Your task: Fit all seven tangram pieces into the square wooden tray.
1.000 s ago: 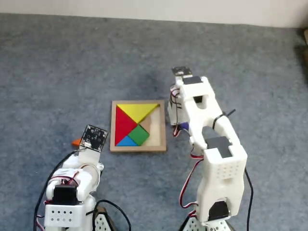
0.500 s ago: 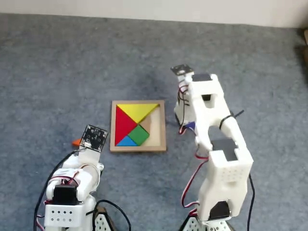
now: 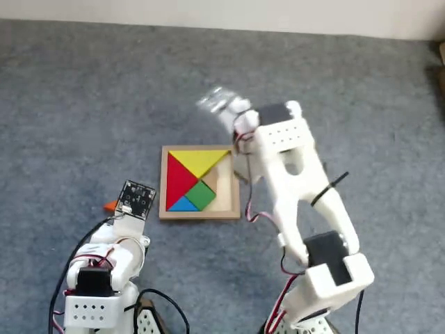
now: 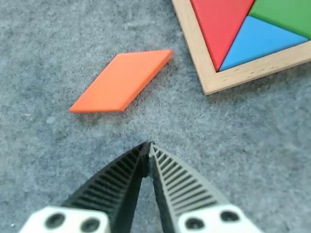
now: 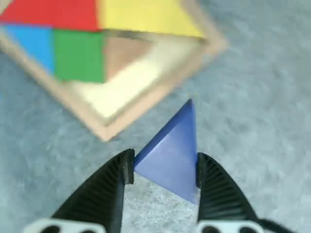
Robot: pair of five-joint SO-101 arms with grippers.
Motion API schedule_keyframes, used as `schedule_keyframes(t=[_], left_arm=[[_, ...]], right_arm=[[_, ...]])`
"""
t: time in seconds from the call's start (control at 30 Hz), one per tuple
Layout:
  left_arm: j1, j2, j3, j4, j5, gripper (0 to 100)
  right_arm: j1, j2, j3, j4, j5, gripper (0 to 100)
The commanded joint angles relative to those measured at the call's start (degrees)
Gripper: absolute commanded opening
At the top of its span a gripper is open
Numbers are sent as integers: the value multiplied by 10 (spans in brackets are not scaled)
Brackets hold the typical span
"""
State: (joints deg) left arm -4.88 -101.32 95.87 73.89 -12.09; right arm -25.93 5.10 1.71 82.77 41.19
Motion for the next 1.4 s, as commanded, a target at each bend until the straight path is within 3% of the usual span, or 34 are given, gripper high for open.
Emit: schedule_keyframes(t=[0.0,0.23,0.53,0.87,1.1,1.37], left_arm=[[8,-28,14,2,4,25],[8,-28,14,2,4,25],[8,-28,14,2,4,25],[8,-28,14,2,4,25],[8,-28,14,2,4,25],[8,-28,14,2,4,25]], right_arm=[[-48,-34,10,-3,90,90],[-104,-33,27,-13,215,90],[-126,-36,126,-140,345,90],[-125,-34,140,-189,349,100],[-117,-36,140,-149,347,293],[-94,-36,136,-139,337,286]])
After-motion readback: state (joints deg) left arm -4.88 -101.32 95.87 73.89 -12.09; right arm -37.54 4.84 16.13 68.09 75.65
